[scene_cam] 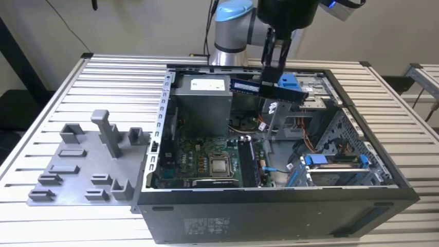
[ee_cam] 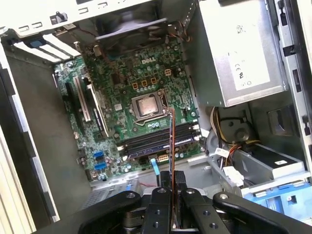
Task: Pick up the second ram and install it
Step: 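Insert the second ram into the second slot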
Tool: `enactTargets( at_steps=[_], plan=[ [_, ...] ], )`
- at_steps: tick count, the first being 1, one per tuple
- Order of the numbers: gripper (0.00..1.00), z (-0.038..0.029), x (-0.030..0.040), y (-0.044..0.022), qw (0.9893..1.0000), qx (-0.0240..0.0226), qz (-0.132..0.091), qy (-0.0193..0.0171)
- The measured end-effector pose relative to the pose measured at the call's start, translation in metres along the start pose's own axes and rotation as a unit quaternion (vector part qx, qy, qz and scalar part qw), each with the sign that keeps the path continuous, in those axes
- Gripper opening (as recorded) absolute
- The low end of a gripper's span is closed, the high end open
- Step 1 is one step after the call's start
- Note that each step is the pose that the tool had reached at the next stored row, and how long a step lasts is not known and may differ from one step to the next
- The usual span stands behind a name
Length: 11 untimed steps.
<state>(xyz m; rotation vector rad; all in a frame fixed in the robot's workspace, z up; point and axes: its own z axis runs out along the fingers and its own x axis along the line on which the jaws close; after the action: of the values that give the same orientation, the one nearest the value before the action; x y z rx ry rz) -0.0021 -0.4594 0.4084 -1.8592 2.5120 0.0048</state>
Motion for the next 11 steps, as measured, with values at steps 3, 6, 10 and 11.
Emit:
enactTargets(
  at_steps=[3, 6, 10, 11],
  plan=[
    [0.14, 0.0001, 0.0, 0.0, 1.0, 0.0001, 0.01, 0.0],
    [0.14, 0.0001, 0.0, 0.0, 0.9995, 0.0005, 0.03, 0.0002],
    [0.14, 0.0002, 0.0, 0.0, 0.9985, 0.0008, 0.055, 0.0004],
    [0.14, 0.0002, 0.0, 0.0, 0.9982, 0.0009, 0.061, 0.0004]
  ],
)
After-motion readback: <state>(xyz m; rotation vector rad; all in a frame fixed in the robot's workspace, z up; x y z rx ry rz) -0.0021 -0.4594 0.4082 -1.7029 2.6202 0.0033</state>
